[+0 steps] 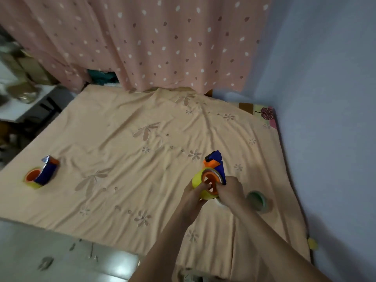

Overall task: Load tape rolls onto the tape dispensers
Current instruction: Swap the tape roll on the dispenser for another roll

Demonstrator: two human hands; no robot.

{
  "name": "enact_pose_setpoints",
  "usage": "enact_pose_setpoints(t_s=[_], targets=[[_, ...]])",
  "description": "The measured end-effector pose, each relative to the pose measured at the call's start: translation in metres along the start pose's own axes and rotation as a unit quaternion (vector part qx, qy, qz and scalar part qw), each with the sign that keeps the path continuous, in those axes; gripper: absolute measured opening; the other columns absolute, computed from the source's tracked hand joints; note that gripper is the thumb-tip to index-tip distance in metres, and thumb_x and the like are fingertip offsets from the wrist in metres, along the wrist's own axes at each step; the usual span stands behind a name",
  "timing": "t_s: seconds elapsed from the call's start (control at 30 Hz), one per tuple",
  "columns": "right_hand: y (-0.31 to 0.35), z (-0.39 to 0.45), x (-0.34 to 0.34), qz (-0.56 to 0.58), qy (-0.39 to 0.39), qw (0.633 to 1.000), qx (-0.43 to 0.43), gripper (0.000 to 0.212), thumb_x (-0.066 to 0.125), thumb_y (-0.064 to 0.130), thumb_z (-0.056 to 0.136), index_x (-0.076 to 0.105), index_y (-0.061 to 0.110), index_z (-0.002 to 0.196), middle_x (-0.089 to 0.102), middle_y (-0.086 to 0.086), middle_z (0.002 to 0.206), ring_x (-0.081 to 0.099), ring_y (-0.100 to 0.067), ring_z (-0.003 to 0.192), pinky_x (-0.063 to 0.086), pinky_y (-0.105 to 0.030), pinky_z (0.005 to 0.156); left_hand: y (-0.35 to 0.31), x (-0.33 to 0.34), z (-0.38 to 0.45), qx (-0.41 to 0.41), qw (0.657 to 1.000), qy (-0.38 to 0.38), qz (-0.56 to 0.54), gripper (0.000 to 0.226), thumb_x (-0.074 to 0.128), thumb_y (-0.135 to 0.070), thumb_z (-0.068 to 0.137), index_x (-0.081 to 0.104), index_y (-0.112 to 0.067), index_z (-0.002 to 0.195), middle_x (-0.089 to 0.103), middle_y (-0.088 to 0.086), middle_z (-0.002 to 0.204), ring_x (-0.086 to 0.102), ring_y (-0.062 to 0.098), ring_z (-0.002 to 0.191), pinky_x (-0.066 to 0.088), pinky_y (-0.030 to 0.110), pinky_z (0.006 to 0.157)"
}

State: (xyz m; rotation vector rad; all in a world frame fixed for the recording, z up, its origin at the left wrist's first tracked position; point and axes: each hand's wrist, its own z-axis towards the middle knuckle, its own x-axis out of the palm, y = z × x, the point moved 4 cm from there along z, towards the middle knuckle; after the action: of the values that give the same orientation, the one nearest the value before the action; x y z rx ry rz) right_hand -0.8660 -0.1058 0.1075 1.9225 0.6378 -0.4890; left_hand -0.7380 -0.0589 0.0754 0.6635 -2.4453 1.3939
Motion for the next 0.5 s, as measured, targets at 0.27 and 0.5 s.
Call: enact_pose_setpoints(t_s=[0.27,0.5], targets=[[0.041,-0.017,0.076,-0.015,0.132,0.986,-0.097,0.013,0.062,0.018,0.087,0.069,0.011,0.078,0.067,-0.002,0.069,0.066,-0.021,0.069,0.059,-0.036,0.062,-0.007,-0.078,-0.05,0.043,0.98,-0.19,-0.041,0.044,0.074,-0.032,0.087,0.065,-0.015,0.127,0.072,0.012,0.126,0.07,0.028,0.116,0.056,0.048,0.102],[0.069,-0.046,0.133,0.007,0.212,0.967,-0.139,0.017,0.062,0.02,0.082,0.064,0.013,0.067,0.065,-0.004,0.064,0.068,-0.027,0.067,0.062,-0.045,0.063,-0.017,-0.134,-0.087,0.068,0.958,-0.264,-0.084,0.046,0.074,-0.037,0.085,0.067,-0.009,0.122,0.074,0.013,0.123,0.074,0.024,0.111,0.055,0.055,0.102]])
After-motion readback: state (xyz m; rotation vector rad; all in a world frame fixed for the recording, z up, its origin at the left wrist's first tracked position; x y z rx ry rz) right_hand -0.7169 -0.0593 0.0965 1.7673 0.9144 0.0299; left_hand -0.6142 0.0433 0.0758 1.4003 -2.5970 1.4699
